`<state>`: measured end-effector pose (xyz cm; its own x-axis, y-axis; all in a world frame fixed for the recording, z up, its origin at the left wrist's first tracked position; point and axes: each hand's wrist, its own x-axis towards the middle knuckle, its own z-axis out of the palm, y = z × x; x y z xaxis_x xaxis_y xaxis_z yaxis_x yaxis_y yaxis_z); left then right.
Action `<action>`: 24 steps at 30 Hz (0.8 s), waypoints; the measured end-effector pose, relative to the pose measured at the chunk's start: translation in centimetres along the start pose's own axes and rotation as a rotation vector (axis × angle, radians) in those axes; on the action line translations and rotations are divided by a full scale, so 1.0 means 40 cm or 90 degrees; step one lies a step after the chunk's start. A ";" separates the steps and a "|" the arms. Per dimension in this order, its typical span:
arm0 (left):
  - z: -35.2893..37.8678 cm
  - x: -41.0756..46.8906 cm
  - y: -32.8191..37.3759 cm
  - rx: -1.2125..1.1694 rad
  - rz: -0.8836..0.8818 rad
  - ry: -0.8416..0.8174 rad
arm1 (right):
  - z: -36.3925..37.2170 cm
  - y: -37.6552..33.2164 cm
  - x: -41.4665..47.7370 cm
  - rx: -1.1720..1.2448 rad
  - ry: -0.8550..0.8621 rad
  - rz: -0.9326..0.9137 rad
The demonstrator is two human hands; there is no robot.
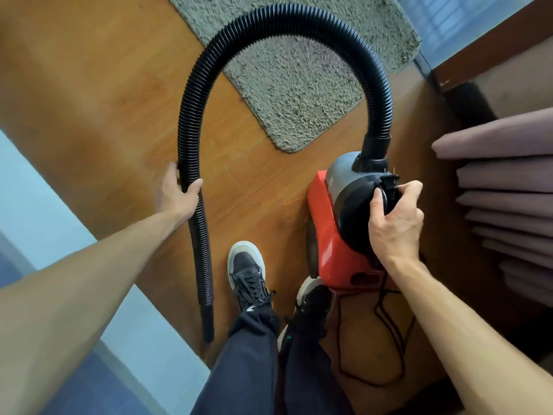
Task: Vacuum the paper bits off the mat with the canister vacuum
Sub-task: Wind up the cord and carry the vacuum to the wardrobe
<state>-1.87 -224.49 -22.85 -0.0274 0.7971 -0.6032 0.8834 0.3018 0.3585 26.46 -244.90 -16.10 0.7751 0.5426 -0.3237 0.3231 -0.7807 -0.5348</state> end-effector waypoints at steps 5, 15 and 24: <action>-0.106 -0.058 0.091 -0.039 -0.030 -0.003 | -0.088 -0.137 0.021 0.014 0.021 -0.041; -0.653 -0.235 0.394 -0.125 0.045 0.100 | -0.468 -0.654 0.060 0.035 0.068 -0.154; -1.258 -0.380 0.680 -0.197 0.107 0.186 | -0.858 -1.226 0.039 0.067 0.085 -0.253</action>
<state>-0.97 -202.09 31.89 -0.0655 0.9489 -0.3086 0.7063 0.2625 0.6574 30.47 -216.40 36.40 0.6678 0.7439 0.0241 0.5588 -0.4797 -0.6765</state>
